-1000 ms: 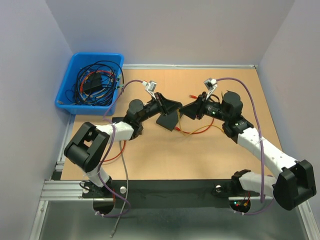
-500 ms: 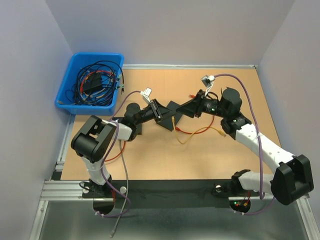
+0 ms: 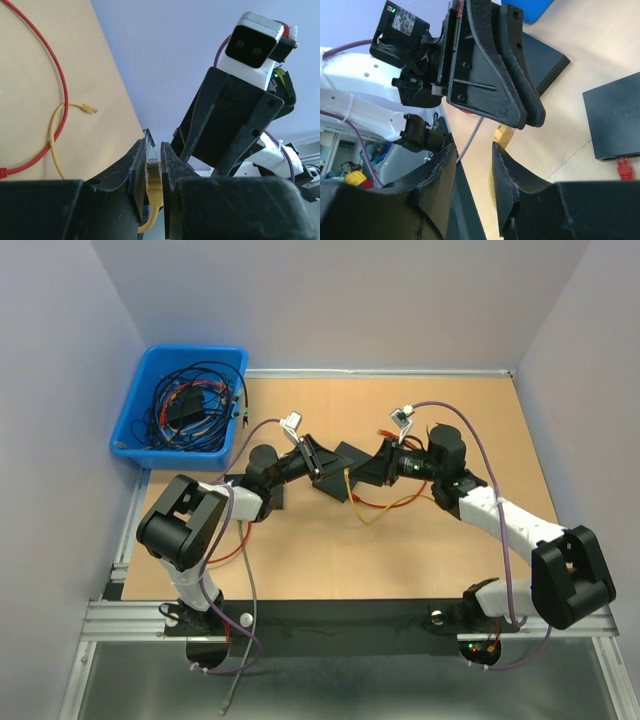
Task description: Insert the plug into the switch port
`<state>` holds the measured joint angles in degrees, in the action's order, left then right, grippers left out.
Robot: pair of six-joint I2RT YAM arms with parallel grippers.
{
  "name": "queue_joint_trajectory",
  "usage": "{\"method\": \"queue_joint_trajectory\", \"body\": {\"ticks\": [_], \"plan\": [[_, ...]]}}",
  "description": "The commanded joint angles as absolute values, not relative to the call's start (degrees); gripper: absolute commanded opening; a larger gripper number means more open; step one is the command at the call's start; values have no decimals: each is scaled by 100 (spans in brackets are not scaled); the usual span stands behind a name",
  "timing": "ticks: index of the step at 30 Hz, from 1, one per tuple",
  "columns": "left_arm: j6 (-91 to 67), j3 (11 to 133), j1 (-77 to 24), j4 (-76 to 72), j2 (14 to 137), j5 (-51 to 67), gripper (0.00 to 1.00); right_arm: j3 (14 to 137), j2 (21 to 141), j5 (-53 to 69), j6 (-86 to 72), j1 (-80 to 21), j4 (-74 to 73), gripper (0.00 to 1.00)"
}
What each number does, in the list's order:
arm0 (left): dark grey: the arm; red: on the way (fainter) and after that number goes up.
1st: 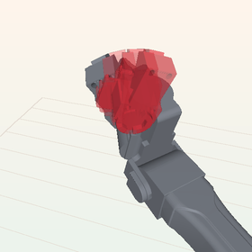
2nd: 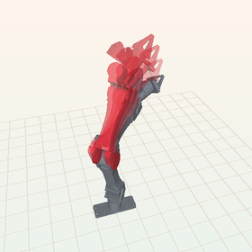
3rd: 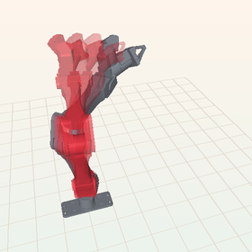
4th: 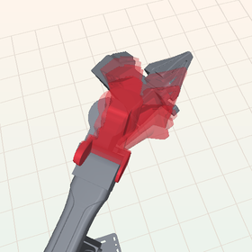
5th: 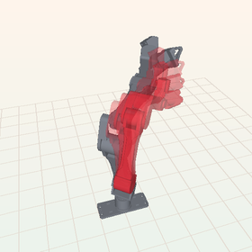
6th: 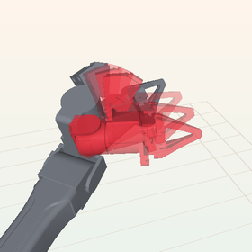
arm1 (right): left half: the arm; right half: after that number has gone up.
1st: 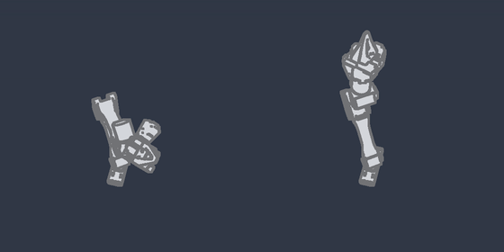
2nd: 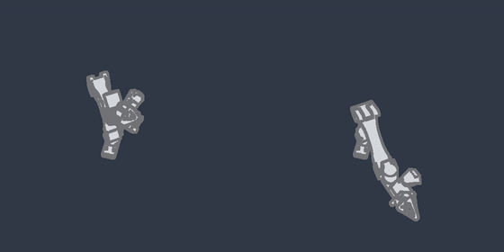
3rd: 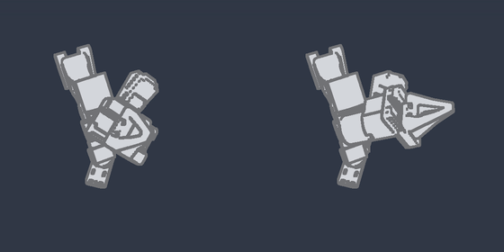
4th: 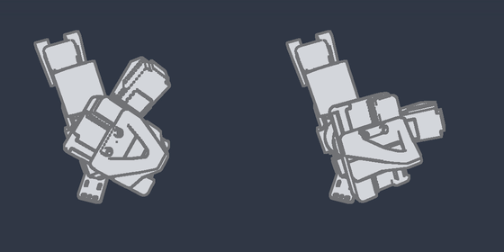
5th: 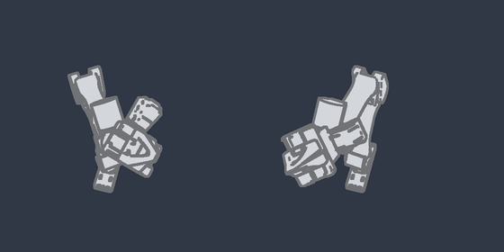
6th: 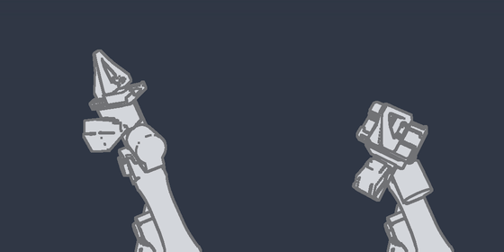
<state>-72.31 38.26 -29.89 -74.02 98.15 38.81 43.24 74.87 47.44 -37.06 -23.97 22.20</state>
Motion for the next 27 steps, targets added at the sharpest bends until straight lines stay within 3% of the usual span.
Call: {"method": "queue_joint_trajectory", "body": {"ticks": [1, 27], "plan": [[-7295, 4016, -3006, -11918, 9492, 4017, 0, 4509, 7558, 4896, -3788, -2373, 2725, 40], [-7277, 4148, -3032, -11944, 9316, 3929, 0, 4219, 8015, 5054, -4517, -2382, 3629, 34]]}}
